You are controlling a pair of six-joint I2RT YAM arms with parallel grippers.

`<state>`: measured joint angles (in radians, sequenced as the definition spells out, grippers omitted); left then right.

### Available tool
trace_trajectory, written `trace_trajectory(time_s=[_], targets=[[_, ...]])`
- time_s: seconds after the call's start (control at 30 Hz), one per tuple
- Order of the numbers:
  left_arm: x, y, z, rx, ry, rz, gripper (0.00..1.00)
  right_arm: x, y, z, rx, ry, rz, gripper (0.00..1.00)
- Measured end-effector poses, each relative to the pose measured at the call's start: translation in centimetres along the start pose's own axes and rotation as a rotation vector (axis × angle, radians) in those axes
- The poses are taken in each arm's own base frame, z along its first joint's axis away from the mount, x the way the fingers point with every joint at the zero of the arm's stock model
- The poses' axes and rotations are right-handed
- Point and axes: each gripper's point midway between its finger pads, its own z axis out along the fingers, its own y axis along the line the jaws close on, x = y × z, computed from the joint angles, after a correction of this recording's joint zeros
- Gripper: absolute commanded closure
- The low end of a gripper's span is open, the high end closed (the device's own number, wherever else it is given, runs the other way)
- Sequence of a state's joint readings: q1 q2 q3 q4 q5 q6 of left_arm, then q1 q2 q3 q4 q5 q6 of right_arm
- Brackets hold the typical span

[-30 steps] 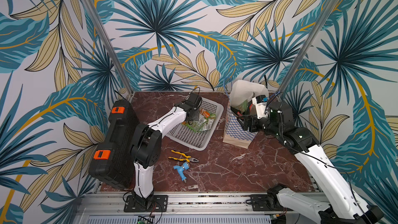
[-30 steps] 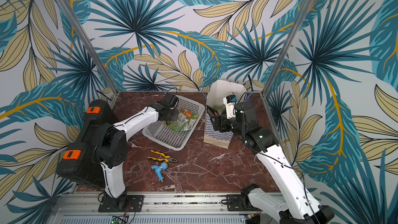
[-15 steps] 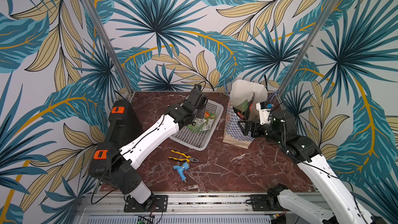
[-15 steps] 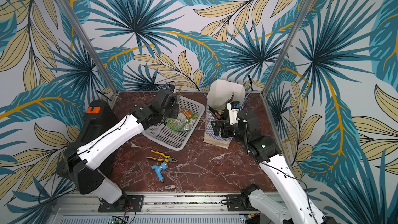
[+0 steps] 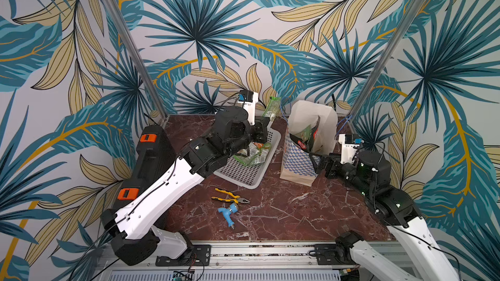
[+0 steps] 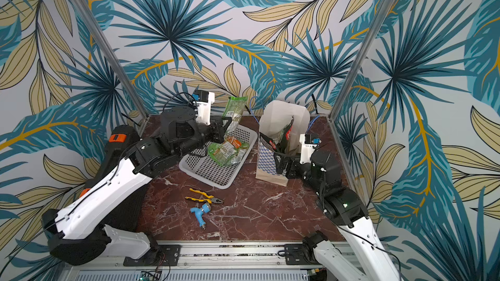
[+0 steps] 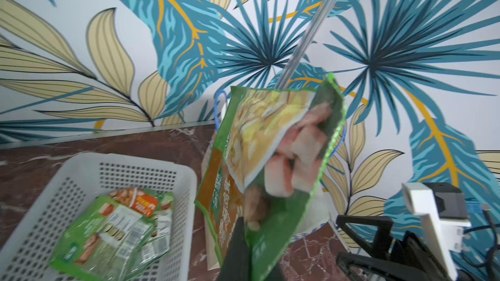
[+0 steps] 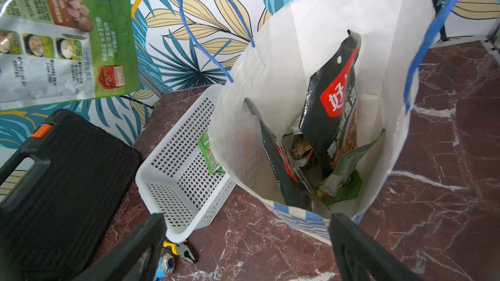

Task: Place the condiment packets inside the bag
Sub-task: Pick up the condiment packet from the storage box, then place the condiment packet in the paper bag.

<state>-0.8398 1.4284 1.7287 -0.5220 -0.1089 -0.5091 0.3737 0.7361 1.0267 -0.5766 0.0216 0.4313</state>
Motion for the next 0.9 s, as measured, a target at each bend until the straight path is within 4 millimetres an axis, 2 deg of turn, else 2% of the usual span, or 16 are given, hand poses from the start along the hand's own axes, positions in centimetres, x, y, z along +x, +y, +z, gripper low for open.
trace_trajectory(time_s=[0.13, 0.23, 0.4, 0.57, 0.6, 0.67, 0.7, 0.8, 0.9], targets=[[0.4, -2.8, 2.9, 0.082, 0.027, -0.018, 1.0, -1.1, -0.8, -1.1, 0.048, -0.054, 0.018, 0.0], [0.8, -3.8, 5.3, 0.096, 0.041, -0.016, 1.0, -1.5, -1.4, -1.7, 0.082, -0.08, 0.029, 0.0], [1.6, -3.3, 9.1, 0.043, 0.045, -0.007, 1.0, -1.4, -2.0, -2.1, 0.117, -0.079, 0.031, 0.0], [2.5, -2.9, 12.8, 0.007, 0.059, 0.009, 0.98, -1.1, -2.0, -1.6, 0.118, -0.054, 0.029, 0.0], [2.8, -2.8, 13.3, 0.002, 0.065, 0.014, 0.9, -1.1, -1.9, -1.5, 0.117, -0.05, 0.029, 0.0], [3.5, -2.5, 14.5, -0.009, 0.084, 0.035, 0.6, -0.8, -1.7, -1.1, 0.107, -0.032, 0.028, 0.01], [3.9, -2.4, 14.9, -0.016, 0.095, 0.039, 0.52, -0.7, -1.6, -0.9, 0.101, -0.023, 0.027, 0.0], [4.9, -1.9, 15.5, -0.031, 0.131, 0.066, 0.37, -0.1, -1.0, -0.4, 0.065, 0.01, 0.027, 0.0], [5.4, -1.6, 14.8, -0.042, 0.16, 0.09, 0.24, 0.3, 0.0, -0.1, 0.011, 0.037, 0.025, 0.0]])
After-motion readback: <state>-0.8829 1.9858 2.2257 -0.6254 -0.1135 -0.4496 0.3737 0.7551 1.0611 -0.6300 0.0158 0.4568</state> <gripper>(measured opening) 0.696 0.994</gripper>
